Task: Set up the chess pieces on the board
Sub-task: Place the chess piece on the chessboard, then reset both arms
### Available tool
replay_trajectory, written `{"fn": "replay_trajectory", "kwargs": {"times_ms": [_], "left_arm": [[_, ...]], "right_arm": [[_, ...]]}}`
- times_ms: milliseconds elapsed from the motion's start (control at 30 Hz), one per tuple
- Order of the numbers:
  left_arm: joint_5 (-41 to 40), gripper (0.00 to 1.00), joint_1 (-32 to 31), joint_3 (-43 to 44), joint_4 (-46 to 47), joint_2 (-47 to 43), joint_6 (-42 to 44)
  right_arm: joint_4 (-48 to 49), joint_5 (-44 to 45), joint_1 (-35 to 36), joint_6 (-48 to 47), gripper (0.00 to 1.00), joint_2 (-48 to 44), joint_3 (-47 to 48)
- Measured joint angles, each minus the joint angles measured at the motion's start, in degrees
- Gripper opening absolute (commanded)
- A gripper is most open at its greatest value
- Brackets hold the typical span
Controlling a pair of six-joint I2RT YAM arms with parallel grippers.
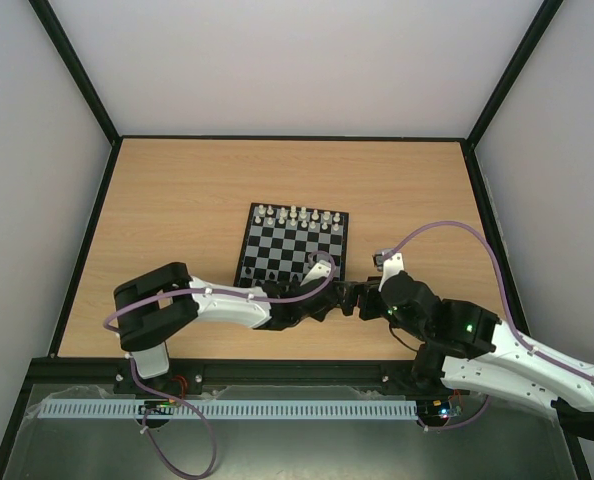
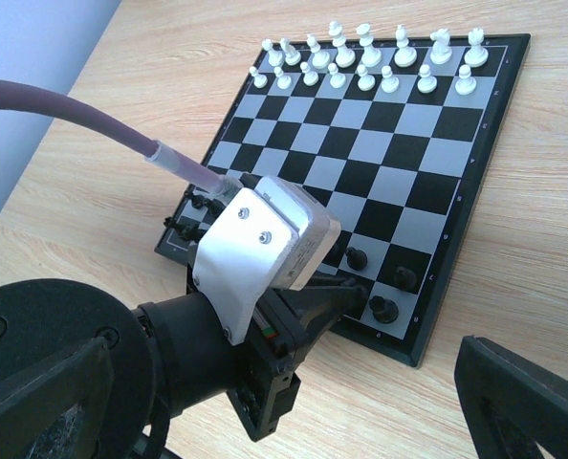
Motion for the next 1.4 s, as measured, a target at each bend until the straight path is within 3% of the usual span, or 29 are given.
{"fn": "replay_trajectory", "kwargs": {"times_ms": [367, 667, 867, 1400], "left_arm": [[-2.16, 0.09, -1.11, 0.79, -2.34, 0.17, -0.59], [-2.56, 0.18, -1.33, 0.79, -4.09, 0.17, -1.18], [-2.71, 0.33, -1.66, 0.79, -4.59, 0.15, -1.33], [-4.26, 0.41, -3.26, 0.76, -6.8, -8.31, -0.98]], "right_arm": [[0.04, -0.2, 0.0, -0.59, 0.99, -0.33, 0.0], [0.04, -0.66, 0.0, -0.81, 0.99, -0.22, -0.11], [0.09, -0.72, 0.0, -0.81, 0.99, 0.02, -0.13], [0.83, 0.04, 0.0, -0.79, 0.99, -3.34, -0.13]]}}
